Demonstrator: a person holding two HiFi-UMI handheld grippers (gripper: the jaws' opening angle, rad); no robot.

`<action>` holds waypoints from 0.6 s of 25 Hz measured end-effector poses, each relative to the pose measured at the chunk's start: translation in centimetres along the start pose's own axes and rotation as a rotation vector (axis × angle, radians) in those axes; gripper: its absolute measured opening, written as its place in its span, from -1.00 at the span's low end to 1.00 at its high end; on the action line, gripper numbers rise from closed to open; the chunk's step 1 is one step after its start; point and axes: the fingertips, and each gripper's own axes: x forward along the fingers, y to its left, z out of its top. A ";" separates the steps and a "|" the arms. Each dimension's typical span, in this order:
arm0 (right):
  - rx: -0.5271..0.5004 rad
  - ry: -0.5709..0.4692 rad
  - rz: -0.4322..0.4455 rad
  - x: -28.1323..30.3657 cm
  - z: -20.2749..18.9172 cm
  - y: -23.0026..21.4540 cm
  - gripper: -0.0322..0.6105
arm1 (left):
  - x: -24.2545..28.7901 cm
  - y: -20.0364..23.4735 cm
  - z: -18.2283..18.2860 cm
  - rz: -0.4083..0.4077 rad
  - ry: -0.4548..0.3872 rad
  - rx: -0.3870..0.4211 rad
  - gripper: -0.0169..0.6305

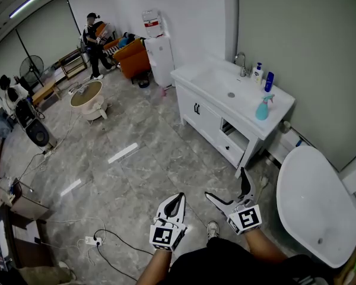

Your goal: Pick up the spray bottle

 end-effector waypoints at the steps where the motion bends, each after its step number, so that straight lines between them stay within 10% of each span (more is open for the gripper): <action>1: 0.002 0.002 0.002 0.6 -0.2 -0.7 0.94 | 0.9 0.2 0.1 0.003 0.000 0.002 -0.96; 15: 0.001 0.045 0.048 7.3 -2.8 -10.2 0.94 | 12.5 2.0 1.2 0.025 0.006 0.012 -0.96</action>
